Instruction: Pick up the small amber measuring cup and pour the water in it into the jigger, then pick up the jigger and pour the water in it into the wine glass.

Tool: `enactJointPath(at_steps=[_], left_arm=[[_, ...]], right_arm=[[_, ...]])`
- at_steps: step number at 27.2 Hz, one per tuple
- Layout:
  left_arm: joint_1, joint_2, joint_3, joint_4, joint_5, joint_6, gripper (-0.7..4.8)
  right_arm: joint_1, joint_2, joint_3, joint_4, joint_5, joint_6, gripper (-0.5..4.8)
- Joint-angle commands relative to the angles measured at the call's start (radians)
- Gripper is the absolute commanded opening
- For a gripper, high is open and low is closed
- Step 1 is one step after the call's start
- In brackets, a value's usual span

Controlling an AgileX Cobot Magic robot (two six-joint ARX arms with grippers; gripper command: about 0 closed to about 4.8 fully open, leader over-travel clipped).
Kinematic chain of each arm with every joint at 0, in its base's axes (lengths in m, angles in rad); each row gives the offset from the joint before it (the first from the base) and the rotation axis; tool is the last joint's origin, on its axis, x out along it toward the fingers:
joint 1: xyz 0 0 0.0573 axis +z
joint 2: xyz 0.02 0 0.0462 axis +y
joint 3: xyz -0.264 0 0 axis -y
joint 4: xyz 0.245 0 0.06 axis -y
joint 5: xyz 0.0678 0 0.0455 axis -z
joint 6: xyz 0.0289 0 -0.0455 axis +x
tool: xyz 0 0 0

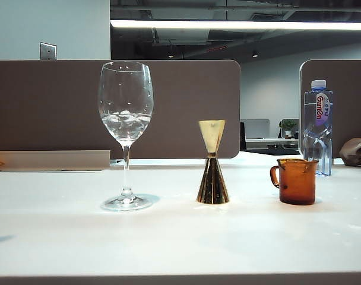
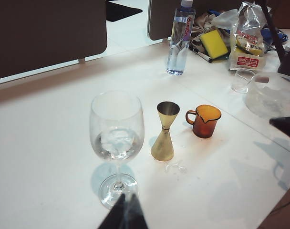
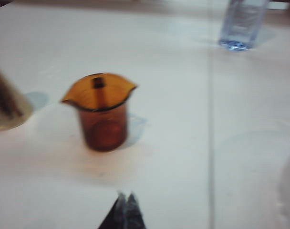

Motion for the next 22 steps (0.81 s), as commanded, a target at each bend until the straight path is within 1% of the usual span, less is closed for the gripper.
enactJointPath(at_steps=[1,8,14,19,22], left_arm=[[0.000,0.000,0.003,0.013,0.002,0.002,-0.02],[0.000,0.000,0.003,0.013,0.003,0.002,-0.02],[0.000,0.000,0.003,0.013,0.002,0.002,-0.02],[0.000,0.000,0.003,0.013,0.002,0.002,-0.02],[0.000,0.000,0.003,0.013,0.003,0.002,-0.02]], right_arm=[[-0.047,-0.063,-0.008,-0.022,0.007,0.004,-0.03],[-0.119,-0.171,-0.008,-0.021,0.007,0.004,-0.03],[-0.203,-0.229,-0.008,-0.021,0.007,0.004,-0.03],[-0.241,-0.294,-0.008,-0.021,0.007,0.004,-0.03],[-0.243,-0.357,-0.008,-0.021,0.007,0.004,-0.03]])
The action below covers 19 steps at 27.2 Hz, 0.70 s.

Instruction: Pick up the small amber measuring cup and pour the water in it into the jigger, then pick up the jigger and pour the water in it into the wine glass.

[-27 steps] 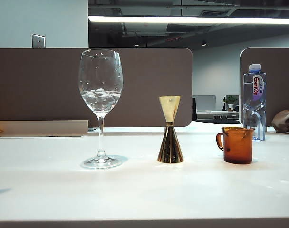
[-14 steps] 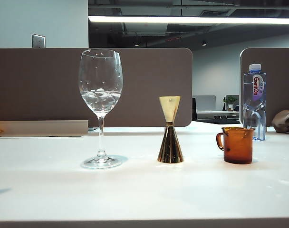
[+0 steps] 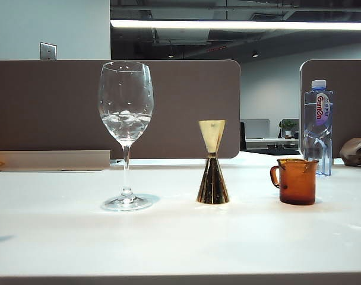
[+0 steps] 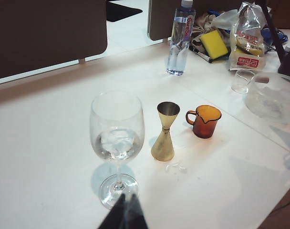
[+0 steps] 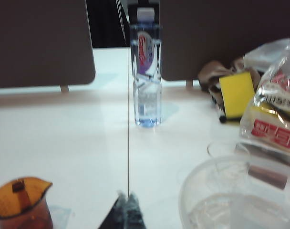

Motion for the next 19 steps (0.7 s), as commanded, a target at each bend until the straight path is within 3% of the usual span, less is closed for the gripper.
enactJointPath(at_steps=[1,8,12,19], left_arm=[[0.000,0.000,0.003,0.012,0.003,0.002,-0.01],[0.000,0.000,0.003,0.012,0.003,0.002,-0.01],[0.000,0.000,0.003,0.013,0.002,0.002,-0.01],[0.000,0.000,0.003,0.012,0.002,0.002,-0.02]], right_arm=[[-0.001,-0.048,-0.008,0.014,0.001,0.004,-0.03],[-0.032,-0.155,-0.008,0.013,-0.003,0.005,-0.03],[-0.051,-0.154,-0.008,-0.003,-0.068,0.008,-0.03],[-0.023,-0.154,-0.008,-0.148,-0.107,0.007,-0.03]])
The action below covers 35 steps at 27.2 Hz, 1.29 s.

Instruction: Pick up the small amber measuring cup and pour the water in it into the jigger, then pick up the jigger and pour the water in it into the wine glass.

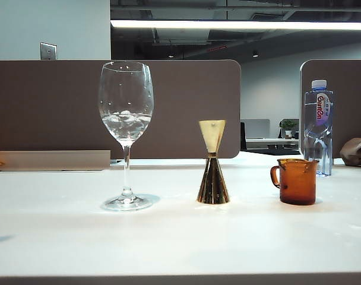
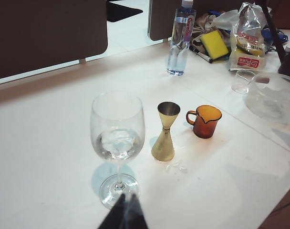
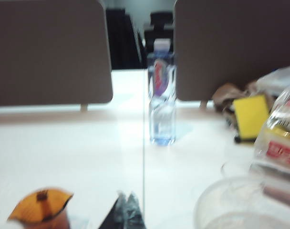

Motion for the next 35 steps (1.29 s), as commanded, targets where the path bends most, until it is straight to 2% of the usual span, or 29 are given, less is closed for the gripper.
enactJointPath(at_steps=[1,11,35], left_arm=[[0.000,0.001,0.003,0.013,0.002,0.002,-0.02],[0.000,0.001,0.003,0.013,0.002,0.002,-0.02],[0.000,-0.013,0.003,0.012,-0.001,0.003,-0.01]], right_arm=[[0.021,0.001,-0.008,-0.081,-0.002,0.003,-0.03],[0.032,0.001,-0.008,-0.280,-0.005,0.003,-0.03],[0.030,0.001,-0.008,-0.279,-0.003,0.003,-0.03]])
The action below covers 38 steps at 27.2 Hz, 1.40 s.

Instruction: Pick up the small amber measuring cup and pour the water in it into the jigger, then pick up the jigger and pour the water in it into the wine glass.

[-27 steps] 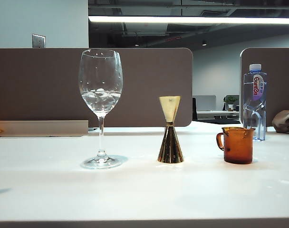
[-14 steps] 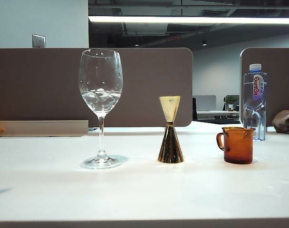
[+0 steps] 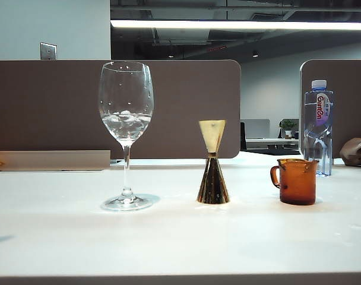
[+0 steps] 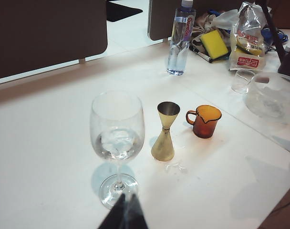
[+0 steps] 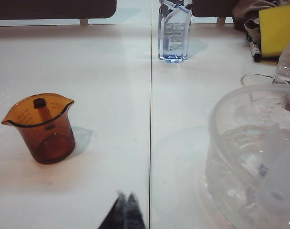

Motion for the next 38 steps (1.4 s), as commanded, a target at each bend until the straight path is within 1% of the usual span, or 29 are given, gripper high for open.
enactJointPath(at_steps=[1,2,4,6,8,11,13,14,17,20,23,33,38], left_arm=[[0.002,-0.031,0.003,0.010,-0.003,0.003,-0.02],[0.003,-0.047,0.003,0.014,-0.005,0.007,-0.02],[0.003,-0.087,0.002,0.035,-0.042,0.088,-0.02],[0.011,-0.137,-0.010,0.087,-0.117,0.135,-0.02],[0.035,-0.187,-0.046,0.183,-0.176,0.166,-0.02],[0.101,-0.261,-0.145,0.357,-0.208,0.183,-0.02],[0.146,-0.296,-0.209,0.433,-0.202,0.172,-0.02],[0.180,-0.320,-0.262,0.482,-0.190,0.142,-0.02],[0.225,-0.350,-0.353,0.549,-0.169,0.063,-0.02],[0.254,-0.372,-0.428,0.576,-0.166,-0.003,-0.02],[0.275,-0.389,-0.489,0.582,-0.167,-0.040,-0.02],[0.342,-0.389,-0.571,0.582,-0.171,-0.043,-0.02],[0.344,-0.389,-0.621,0.582,-0.171,-0.064,-0.02]], right_arm=[[0.001,0.001,-0.008,0.007,0.000,0.003,-0.03],[0.001,0.001,-0.008,0.007,0.000,0.003,-0.03],[0.001,0.001,-0.008,0.007,0.000,0.003,-0.03],[0.001,0.001,-0.008,0.007,0.000,0.003,-0.03],[0.001,0.001,-0.008,0.007,0.000,0.003,-0.03],[0.001,0.001,-0.008,0.007,0.000,0.003,-0.03],[0.001,0.001,-0.008,0.007,0.000,0.003,-0.03],[0.001,0.001,-0.008,0.007,0.000,0.003,-0.03],[0.001,0.001,-0.008,0.007,0.000,0.003,-0.03],[0.001,0.001,-0.008,0.007,0.000,0.003,-0.03],[0.001,0.001,-0.008,0.007,0.000,0.003,-0.03],[0.001,0.001,-0.008,0.007,0.000,0.003,-0.03],[0.001,0.001,-0.008,0.007,0.000,0.002,-0.03]])
